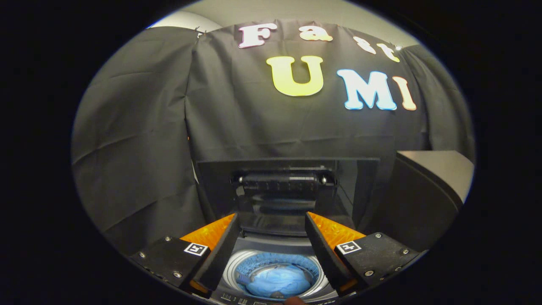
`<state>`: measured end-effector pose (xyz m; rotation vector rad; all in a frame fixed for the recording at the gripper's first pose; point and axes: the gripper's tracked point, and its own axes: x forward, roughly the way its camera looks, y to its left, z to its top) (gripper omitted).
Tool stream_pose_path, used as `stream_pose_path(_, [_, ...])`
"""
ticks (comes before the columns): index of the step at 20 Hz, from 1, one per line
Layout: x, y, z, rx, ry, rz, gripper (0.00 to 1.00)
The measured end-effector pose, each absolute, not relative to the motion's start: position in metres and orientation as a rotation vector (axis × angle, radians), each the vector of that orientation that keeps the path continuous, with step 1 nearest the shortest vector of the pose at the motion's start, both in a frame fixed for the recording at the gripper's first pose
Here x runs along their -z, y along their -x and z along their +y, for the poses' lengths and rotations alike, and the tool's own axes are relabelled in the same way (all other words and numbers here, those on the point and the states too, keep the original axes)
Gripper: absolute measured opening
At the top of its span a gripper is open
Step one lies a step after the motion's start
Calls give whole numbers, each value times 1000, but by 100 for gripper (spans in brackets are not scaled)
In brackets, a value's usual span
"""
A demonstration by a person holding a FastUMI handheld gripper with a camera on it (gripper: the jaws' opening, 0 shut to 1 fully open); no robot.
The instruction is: Put the clothes into the washing machine and then close the washing machine lid.
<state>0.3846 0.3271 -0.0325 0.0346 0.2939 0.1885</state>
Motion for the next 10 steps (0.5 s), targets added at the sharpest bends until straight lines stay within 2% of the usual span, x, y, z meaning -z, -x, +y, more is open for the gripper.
stream_pose_path(10, [-27, -466, 327, -113, -62, 191, 94])
